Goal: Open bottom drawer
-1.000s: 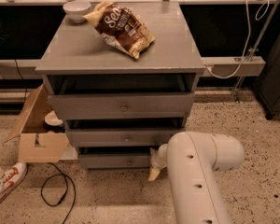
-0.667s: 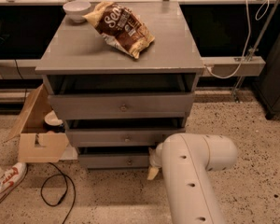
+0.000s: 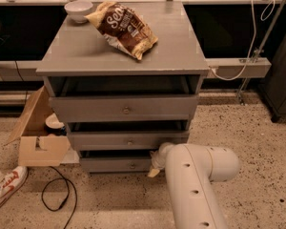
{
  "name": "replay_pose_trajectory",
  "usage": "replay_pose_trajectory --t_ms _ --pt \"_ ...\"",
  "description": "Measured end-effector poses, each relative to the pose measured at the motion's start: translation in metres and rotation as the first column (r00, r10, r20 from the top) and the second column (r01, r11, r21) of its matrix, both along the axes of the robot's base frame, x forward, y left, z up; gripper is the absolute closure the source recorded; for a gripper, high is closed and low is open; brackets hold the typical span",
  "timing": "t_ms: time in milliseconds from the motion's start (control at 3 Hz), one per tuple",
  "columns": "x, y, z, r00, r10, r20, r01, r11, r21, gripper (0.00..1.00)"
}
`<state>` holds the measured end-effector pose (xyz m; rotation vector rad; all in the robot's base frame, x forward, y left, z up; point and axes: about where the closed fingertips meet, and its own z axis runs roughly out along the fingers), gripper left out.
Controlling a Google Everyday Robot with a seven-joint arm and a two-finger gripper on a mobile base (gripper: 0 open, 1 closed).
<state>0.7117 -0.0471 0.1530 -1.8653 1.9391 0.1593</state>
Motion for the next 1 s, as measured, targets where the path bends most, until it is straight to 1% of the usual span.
replay_pose_trajectory --t_ms 333,667,1000 --pt "0.001 0.001 0.009 1.0000 -0.003 0.009 0.003 1.000 -0.015 0.48" --pt "-0.028 0.003 0.013 0.9998 0.001 -0.018 -0.002 0.999 -0.041 0.72" --pt "-0.049 0.006 0.018 0.9991 0.011 -0.040 -0.013 0.999 -0.045 0.94"
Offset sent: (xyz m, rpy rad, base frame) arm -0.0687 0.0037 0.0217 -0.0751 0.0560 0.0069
